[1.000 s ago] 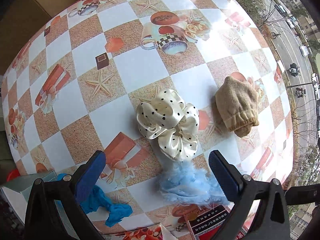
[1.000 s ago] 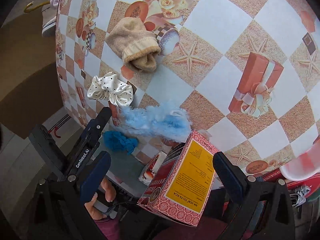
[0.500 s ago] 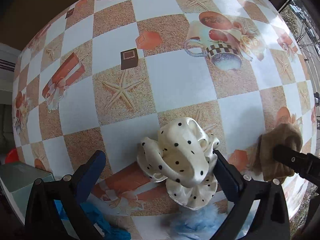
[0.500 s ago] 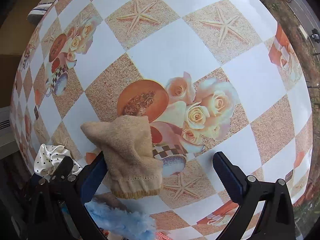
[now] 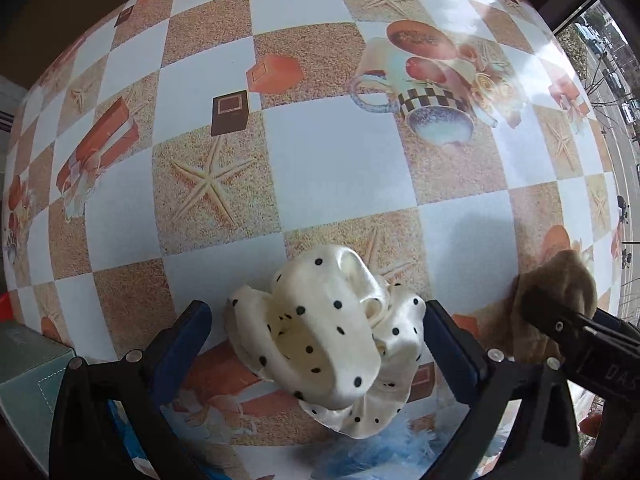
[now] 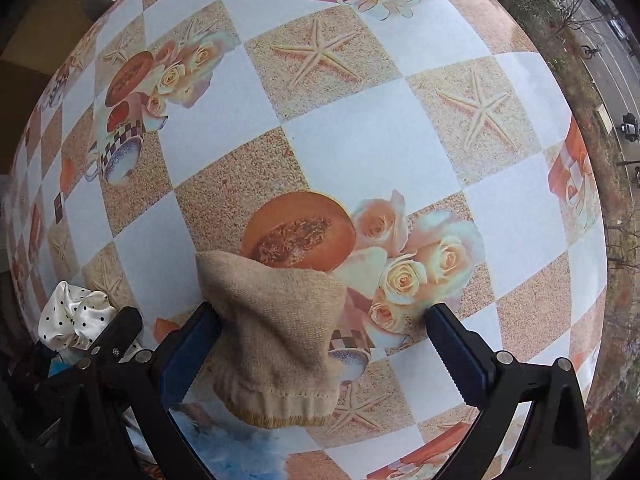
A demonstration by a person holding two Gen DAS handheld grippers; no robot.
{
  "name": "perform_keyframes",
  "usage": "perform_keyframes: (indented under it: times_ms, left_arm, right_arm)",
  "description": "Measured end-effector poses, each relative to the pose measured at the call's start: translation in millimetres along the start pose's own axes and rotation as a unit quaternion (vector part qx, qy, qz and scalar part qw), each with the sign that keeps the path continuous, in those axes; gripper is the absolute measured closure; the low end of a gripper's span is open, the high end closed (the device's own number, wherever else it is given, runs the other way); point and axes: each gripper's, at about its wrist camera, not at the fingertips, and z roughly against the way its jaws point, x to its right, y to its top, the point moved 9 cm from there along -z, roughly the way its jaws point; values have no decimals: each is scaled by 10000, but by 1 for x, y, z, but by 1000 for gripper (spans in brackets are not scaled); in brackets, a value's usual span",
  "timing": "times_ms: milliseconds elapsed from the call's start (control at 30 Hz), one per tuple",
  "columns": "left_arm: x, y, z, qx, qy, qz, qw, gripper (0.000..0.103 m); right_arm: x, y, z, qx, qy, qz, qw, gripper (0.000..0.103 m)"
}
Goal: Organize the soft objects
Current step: 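Grasp the white polka-dot scrunchie with left tool while right tool grasps beige sock, then carry the polka-dot scrunchie and beige sock toward the white box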
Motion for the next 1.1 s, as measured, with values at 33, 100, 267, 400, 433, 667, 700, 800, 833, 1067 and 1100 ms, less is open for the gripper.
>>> perform_keyframes:
  times_ms: [33,100,267,400,433,667,700,800,833,1067,1100]
  left_arm:
    - [0,0,0,60,-1,34,10000,0]
    - [-6,-7,5,112,-3,52,9999,0]
    - [-4,-9,5,-184,-3,4,9998,2]
    - [3,-7,18,15,-14,-169,9999,36]
    - [7,-5,22,55,-23,-275,9996,46]
    - [7,-13,40,31,-215,-452,9987,80]
    - [5,-15,46,87,-212,-467,9986,80]
    - [-3,-22,64,225,-311,-490,9981,80]
    - [-6,-26,70,273,-332,-509,9978,80]
    - [-29,-71,111,505,-325,-729,9955,80]
    - [-32,-78,114,504,-335,-790,9950,80]
  right_arm:
    - [0,2,-1,38,-50,-15,10000,0]
    - [3,6,-2,148,-150,-74,9998,0]
    - [2,2,-3,104,-139,93,9998,1]
    - [-8,-9,9,270,-216,201,9992,32]
    - [-9,-10,14,325,-198,257,9989,41]
    - [-25,-20,38,503,487,220,9973,78]
    - [-25,-24,43,520,548,203,9969,78]
    - [-23,-34,57,553,722,120,9958,78]
    - [-22,-39,63,549,783,97,9954,78]
    - [-8,-80,84,485,985,-22,9940,77]
    - [-6,-87,89,485,1002,-44,9938,77]
